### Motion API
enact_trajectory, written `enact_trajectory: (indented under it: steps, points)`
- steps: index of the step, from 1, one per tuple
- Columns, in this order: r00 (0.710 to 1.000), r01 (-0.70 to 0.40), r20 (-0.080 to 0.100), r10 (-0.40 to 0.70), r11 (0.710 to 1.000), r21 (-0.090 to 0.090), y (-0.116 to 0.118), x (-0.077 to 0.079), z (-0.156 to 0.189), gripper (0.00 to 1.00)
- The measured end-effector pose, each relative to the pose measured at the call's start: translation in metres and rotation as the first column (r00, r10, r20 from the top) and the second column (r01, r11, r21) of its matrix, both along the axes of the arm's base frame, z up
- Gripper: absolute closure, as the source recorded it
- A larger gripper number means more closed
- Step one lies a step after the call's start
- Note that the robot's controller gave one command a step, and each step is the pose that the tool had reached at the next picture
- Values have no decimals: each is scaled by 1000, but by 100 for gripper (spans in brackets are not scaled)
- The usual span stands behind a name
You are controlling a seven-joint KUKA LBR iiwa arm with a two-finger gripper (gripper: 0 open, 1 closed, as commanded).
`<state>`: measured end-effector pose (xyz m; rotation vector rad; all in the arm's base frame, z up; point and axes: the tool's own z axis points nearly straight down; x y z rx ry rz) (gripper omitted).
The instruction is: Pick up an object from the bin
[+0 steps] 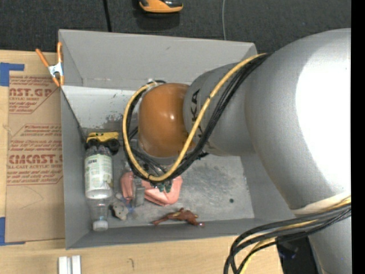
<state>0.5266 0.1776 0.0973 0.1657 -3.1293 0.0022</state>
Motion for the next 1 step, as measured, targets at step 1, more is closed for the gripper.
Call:
enact_trajectory:
  steps: [1]
  points:
    - [1000, -3, 10, 3, 1000, 1, 1, -3, 16, 100]
